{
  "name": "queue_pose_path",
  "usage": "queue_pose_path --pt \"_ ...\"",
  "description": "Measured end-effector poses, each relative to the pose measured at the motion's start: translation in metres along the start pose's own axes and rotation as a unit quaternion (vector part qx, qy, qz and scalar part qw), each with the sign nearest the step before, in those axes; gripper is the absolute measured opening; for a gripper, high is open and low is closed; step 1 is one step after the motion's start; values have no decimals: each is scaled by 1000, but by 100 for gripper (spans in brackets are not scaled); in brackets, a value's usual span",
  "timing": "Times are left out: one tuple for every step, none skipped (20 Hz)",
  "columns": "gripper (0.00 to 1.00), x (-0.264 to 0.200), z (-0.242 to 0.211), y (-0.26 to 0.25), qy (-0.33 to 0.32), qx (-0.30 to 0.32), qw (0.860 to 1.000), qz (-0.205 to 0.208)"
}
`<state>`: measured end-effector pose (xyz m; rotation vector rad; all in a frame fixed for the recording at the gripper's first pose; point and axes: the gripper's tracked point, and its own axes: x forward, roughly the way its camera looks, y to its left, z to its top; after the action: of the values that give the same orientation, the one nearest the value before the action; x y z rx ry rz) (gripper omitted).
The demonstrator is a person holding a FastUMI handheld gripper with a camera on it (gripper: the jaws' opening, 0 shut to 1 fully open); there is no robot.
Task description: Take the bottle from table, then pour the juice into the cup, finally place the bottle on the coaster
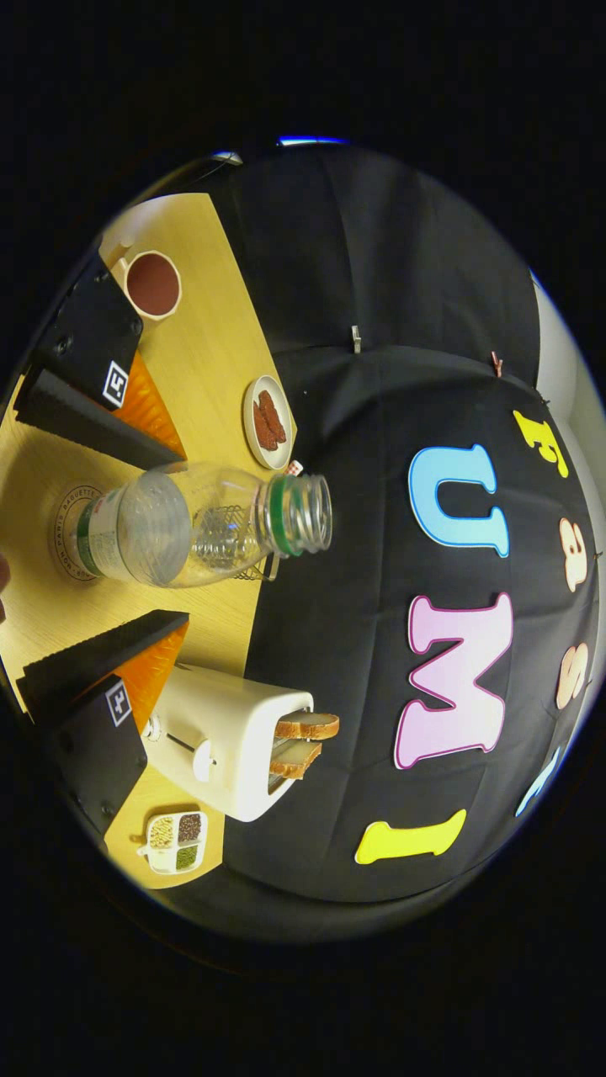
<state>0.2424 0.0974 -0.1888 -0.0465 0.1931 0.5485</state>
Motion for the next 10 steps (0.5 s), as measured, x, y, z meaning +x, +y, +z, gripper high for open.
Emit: queue_pose_path --pt "100 -6 0 2 1 1 1000 1" --pt "100 -11 2 2 0 1 1000 0" --pt "100 -15 3 2 -1 -1 1000 1" --pt "100 -20 6 1 -2 -6 1000 0" --pt "100 -26 9 2 -3 -12 1000 1" --pt "100 -32 13 2 -5 -15 1000 0" --pt "100 -39 19 4 -9 -17 1000 1" --pt "100 -47 27 4 -16 -18 1000 -1" --pt "100 -56 36 2 -22 -22 1000 -6" --pt "99 -66 46 1 -28 -26 999 -14"
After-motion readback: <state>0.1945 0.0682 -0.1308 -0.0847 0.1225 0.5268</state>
